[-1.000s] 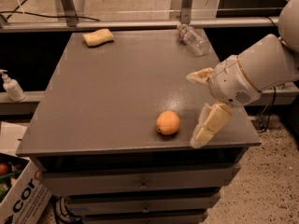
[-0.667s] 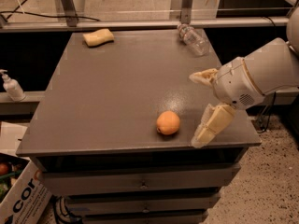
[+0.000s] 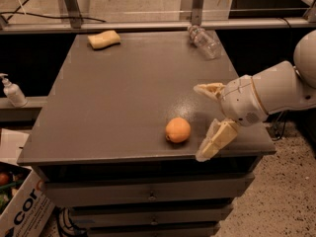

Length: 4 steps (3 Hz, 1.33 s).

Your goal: Move orange near sponge

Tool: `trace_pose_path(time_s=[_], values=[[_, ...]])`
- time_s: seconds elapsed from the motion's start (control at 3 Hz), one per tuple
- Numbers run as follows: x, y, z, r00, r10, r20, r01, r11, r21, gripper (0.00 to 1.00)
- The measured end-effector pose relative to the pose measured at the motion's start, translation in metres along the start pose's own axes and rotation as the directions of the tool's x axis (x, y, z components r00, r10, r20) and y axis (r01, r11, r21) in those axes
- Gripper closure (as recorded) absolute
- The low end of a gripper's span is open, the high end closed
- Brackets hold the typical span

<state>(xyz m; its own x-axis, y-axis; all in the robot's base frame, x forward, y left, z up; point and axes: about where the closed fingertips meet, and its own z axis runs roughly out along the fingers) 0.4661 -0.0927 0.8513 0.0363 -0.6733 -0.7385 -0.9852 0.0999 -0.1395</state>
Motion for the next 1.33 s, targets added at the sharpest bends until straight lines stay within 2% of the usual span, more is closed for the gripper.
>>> trace_pose_path(time_s=[0.33,0.67,1.0,1.33], values=[[0.003,-0.001,0.020,0.999,-0.011,0.037,0.011,0.9999,-0.012,0.00],[0.006,-0.003,0.039,0.998,0.005,0.065,-0.004,0.9998,-0.021,0.00],[0.008,-0.005,0.049,0.996,0.029,0.088,-0.027,0.9992,-0.029,0.17],[0.010,-0.007,0.050,0.994,0.051,0.093,-0.048,0.9983,-0.033,0.40]])
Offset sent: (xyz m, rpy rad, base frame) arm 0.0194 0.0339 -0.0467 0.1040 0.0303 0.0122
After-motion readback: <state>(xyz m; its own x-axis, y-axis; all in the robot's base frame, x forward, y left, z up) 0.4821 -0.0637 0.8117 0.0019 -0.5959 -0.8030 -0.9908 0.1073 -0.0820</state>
